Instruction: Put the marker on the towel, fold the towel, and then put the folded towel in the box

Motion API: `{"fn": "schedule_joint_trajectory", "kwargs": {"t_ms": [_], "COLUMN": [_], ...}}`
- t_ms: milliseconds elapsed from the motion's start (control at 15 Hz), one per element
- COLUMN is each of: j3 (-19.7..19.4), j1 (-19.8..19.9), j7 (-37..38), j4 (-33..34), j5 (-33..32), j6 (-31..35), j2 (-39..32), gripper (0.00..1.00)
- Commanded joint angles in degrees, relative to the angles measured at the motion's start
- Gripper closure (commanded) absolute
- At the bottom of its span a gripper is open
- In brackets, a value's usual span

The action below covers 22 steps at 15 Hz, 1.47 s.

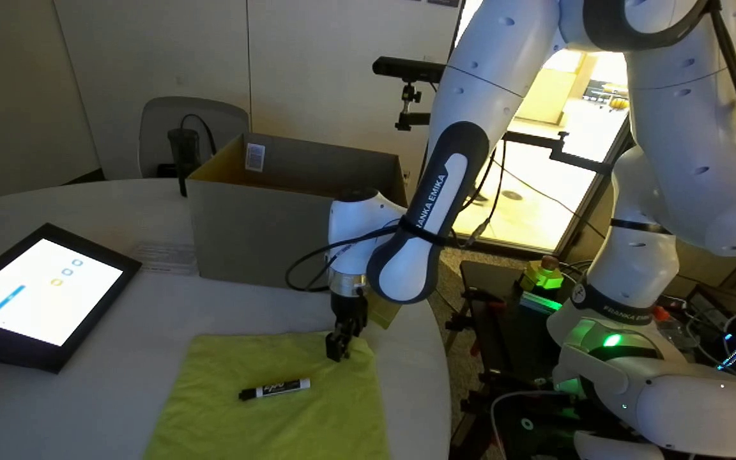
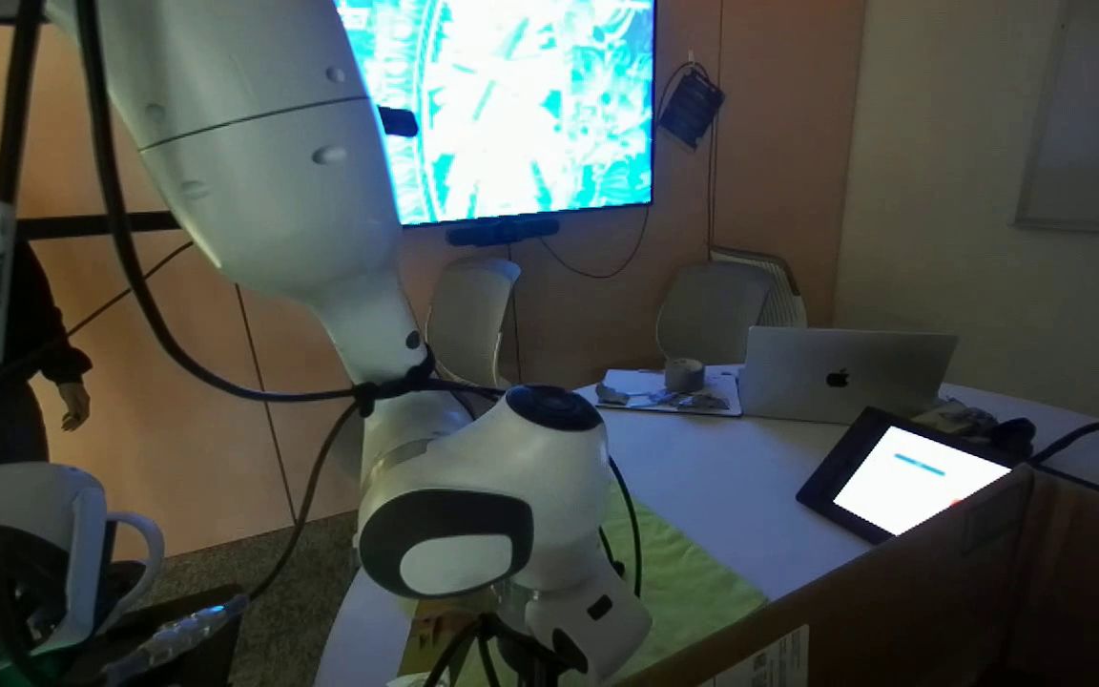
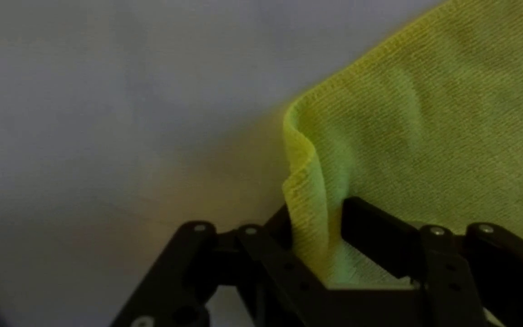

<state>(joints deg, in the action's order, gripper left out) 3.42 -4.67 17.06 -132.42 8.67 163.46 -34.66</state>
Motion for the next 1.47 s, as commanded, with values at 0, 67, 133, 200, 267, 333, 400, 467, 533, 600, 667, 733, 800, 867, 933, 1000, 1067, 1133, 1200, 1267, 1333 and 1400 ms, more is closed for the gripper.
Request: {"fn": "schedule_joint_trajectory", "kwargs": {"t_ms": [0,67,133,200,267,333,400,467,533,600,667,733,800,867,933,1000,1067,1133,1200,1267,1333,1400], "j3": [1.8,2.7,3.0,4.1,5.0,6.1,7.6,8.9,9.9,11.0,11.9,12.2,12.4,13.0,12.7,12.5,12.3,12.1,12.0,12.0,12.1,12.3], "j1": [1.6,2.6,2.8,4.0,5.0,6.3,7.9,9.4,10.5,11.7,12.7,13.0,13.3,13.8,13.5,13.0,12.4,11.8,11.2,10.8,10.3,10.0], "j7": [-3.2,-4.2,-4.7,-6.1,-7.6,-9.4,-11.7,-14.4,-16.7,-19.4,-22.2,-24.3,-26.4,-29.0,-30.7,-32.3,-33.5,-34.8,-36.0,-37.0,-38.2,-39.6], "j4": [0.6,0.6,0.6,0.6,0.5,0.7,0.8,1.0,1.4,1.7,2.5,3.3,4.3,5.7,6.8,8.1,9.1,10.2,11.1,12.1,13.4,14.6], "j5": [1.6,2.0,1.9,2.1,2.1,2.2,2.5,2.7,3.0,3.7,4.3,4.6,4.8,5.4,5.3,5.0,4.6,4.3,3.9,3.7,3.6,3.6], "j6": [-0.8,-1.3,-1.6,-2.4,-3.0,-4.2,-5.5,-7.4,-9.1,-11.2,-13.3,-15.6,-17.6,-20.1,-22.2,-24.2,-25.7,-27.1,-28.3,-29.4,-30.5,-31.7], "j2": [-0.3,-0.1,0.0,0.4,0.8,1.0,1.6,2.3,2.6,3.2,3.1,3.0,2.5,1.8,1.3,0.7,0.4,0.1,-0.1,-0.4,-1.0,-1.6], "gripper": [0.87,0.88,0.84,0.83,0.82,0.82,0.82,0.83,0.84,0.84,0.85,0.84,0.85,0.84,0.84,0.83,0.84,0.84,0.85,0.84,0.85,0.83]}}
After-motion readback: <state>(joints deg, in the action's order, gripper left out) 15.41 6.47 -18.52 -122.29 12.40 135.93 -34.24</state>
